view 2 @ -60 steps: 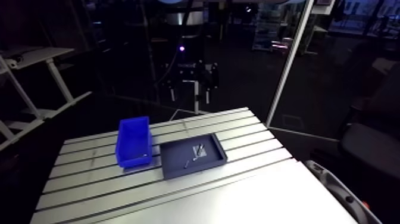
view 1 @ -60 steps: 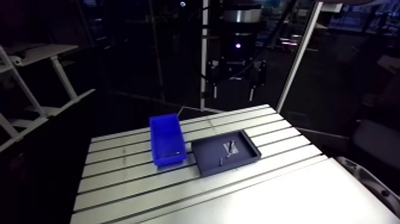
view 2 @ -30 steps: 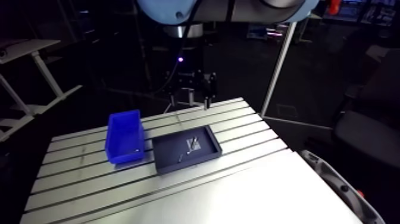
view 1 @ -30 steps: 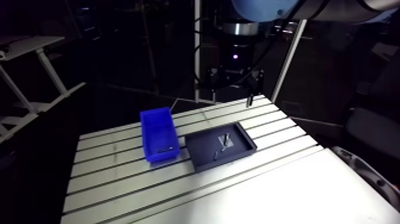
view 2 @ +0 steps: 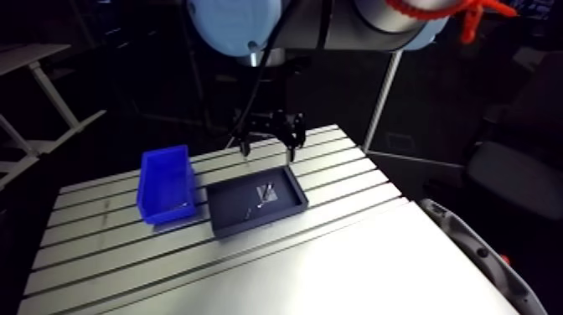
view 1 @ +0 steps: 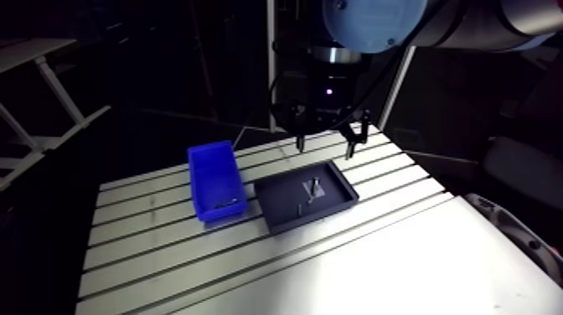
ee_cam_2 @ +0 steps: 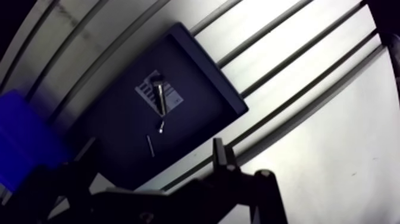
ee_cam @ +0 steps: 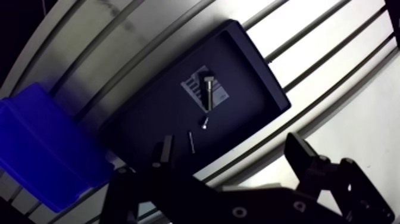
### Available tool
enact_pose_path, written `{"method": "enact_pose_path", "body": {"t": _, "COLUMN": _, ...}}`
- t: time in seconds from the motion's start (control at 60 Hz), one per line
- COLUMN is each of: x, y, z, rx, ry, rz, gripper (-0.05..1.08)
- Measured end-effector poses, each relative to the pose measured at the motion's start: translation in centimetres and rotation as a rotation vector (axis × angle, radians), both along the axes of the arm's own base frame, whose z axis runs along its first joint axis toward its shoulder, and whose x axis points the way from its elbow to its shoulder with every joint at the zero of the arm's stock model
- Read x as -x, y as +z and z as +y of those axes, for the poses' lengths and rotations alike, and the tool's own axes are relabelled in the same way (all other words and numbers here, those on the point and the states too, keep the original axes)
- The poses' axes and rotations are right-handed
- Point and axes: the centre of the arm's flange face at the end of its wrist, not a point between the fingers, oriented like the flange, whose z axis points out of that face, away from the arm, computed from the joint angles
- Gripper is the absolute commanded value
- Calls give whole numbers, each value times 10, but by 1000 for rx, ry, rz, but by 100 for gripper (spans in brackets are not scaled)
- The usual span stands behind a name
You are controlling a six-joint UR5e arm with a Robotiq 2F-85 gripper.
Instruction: Pick up the M10 bolt from the tray and put it into the blue bin.
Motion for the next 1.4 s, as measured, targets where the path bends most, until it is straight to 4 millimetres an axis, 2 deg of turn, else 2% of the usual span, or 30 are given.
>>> {"method": "enact_pose_path", "body": {"t": 0.15, "x": 2, "y": -10, "z": 1, "rx": 1, "ry": 0, "rz": -6, "gripper": 1}}
{"method": "enact_pose_path", "body": {"t": 0.617, "x": 5, "y": -25, "z": 0, "rx": 4, "ry": -6, "rz": -24, "gripper": 1}}
{"method": "enact_pose_path", "body": {"t": 0.8, "x": 5, "y": -34, "z": 0, "rx": 9, "ry": -5, "rz": -38, "gripper": 11}}
{"method": "enact_pose_path", "body": {"t": 0.85, "x": 5, "y": -36, "z": -1, "rx": 10, "ry": -5, "rz": -41, "gripper": 18}}
{"method": "enact_pose_path", "body": {"t": 0.967, "x": 6, "y": -43, "z": -1, "rx": 10, "ry": 0, "rz": -41, "gripper": 25}}
{"method": "enact_pose_path", "body": {"t": 1.0, "x": 6, "y": -45, "z": -1, "rx": 10, "ry": 2, "rz": -40, "gripper": 31}}
{"method": "enact_pose_path", "body": {"t": 1.033, "x": 7, "y": -47, "z": -1, "rx": 10, "ry": 3, "rz": -39, "gripper": 31}}
{"method": "enact_pose_path", "body": {"t": 1.167, "x": 8, "y": -54, "z": -1, "rx": 10, "ry": 7, "rz": -39, "gripper": 43}}
{"method": "enact_pose_path", "body": {"t": 1.4, "x": 9, "y": -63, "z": -2, "rx": 13, "ry": 16, "rz": -46, "gripper": 49}}
